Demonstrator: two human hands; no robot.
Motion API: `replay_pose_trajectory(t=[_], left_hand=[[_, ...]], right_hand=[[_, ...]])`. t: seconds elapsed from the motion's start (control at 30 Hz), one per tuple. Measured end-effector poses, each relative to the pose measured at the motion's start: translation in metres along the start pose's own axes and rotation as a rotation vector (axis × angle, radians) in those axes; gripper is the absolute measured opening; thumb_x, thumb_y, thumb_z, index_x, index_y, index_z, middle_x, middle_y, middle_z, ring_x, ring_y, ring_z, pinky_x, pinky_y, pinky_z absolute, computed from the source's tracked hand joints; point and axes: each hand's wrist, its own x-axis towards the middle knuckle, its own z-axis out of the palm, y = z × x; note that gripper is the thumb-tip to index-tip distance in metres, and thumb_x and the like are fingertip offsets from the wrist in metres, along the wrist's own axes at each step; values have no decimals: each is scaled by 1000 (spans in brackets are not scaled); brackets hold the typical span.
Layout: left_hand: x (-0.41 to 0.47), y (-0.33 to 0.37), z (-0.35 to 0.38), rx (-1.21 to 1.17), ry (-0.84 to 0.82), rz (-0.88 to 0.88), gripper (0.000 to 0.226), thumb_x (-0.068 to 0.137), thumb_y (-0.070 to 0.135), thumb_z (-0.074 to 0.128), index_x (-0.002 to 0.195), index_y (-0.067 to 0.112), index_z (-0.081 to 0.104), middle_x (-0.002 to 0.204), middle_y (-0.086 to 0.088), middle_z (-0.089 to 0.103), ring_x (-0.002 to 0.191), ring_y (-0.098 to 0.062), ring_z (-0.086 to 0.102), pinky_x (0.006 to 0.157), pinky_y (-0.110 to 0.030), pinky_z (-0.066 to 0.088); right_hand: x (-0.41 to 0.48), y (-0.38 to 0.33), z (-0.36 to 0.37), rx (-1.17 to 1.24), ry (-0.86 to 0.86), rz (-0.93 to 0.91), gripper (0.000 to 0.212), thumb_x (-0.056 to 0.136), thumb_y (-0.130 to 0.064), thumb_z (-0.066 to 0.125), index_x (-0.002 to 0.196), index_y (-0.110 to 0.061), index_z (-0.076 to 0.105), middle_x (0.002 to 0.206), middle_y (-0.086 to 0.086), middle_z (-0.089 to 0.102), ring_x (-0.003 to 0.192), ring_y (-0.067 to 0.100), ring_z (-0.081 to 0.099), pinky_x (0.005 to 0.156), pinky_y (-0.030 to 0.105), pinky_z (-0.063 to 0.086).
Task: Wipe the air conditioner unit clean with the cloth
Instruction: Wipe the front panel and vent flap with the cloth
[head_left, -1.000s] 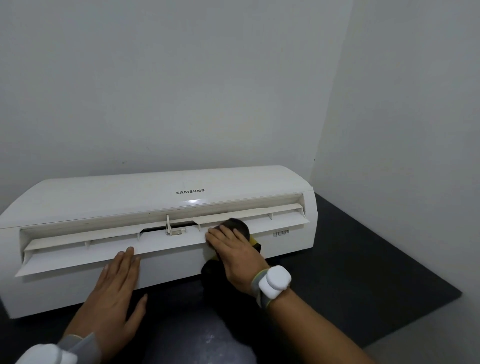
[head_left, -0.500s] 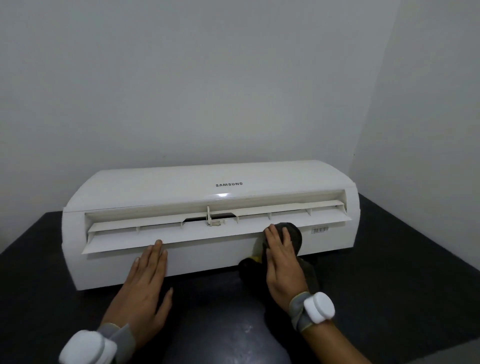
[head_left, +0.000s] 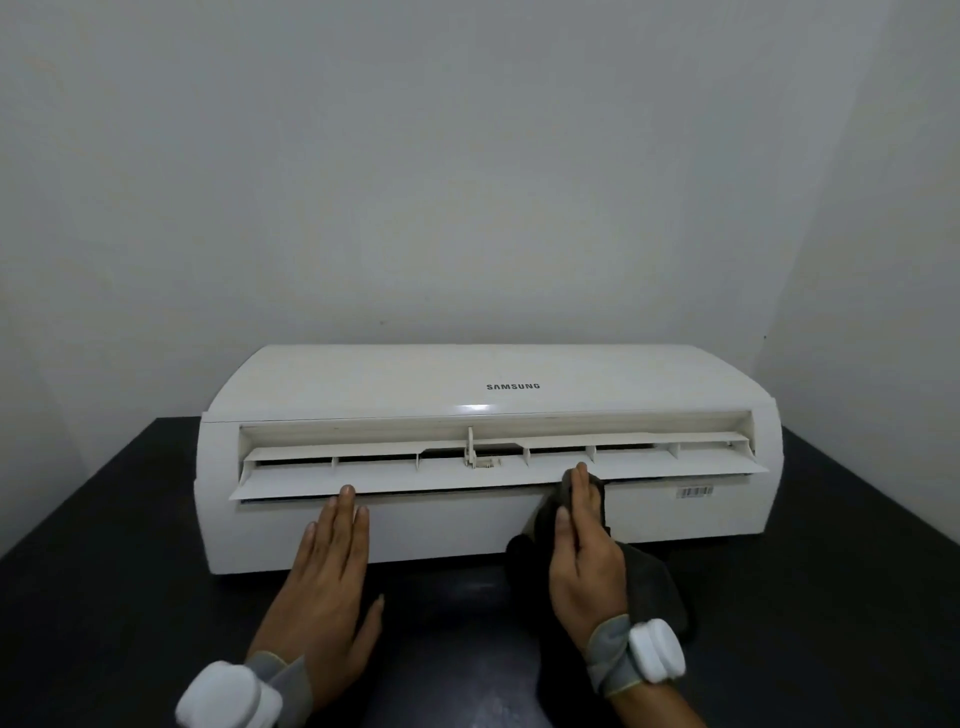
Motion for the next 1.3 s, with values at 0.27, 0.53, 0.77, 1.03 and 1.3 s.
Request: replay_pose_trajectory(t=[0.27,0.53,0.77,1.03,1.3], left_hand=[[30,-9,-10,-128,155,10,82,83,46,33,144,0,1,153,-16,-7,142,-34,-3,112,-27,-13],[48,-22,-12,-208,111,11,78,84,48,23,140,8,-14,150,-8,-23,143,-23,-16,116,-32,-10],[60,-35,-18,-124,46,30,79,72,55,-5,136,13,-27,145,-5,-35,137,-17,-27,112,-29,-17],[63,-32,-19,-64,50,32,83,76,52,4,145,6,-1,151,-10,-12,140,-23,-13,116,-37,-4],[62,-32,-28,-12,26,72,80,78,47,10,144,2,17,153,-15,7,142,-30,11,115,-39,10]], right_hand=[[31,-16,3,-34,-94,-24,49,100,-8,41,146,-15,30,152,-10,21,145,11,3,111,8,7],[59,-5,9,-170,-180,-126,47,101,-10,37,147,-17,31,152,-16,13,145,11,-2,116,26,-4],[63,0,22,-354,-211,-176,48,98,-24,31,146,-24,34,154,-11,2,144,19,-8,115,38,-9],[45,-31,77,-634,-425,-587,54,101,-45,27,150,-24,22,161,0,2,147,30,-5,115,51,-6],[55,-16,67,-807,-415,-647,75,95,-63,25,152,-16,16,161,3,3,148,21,-2,119,42,7]])
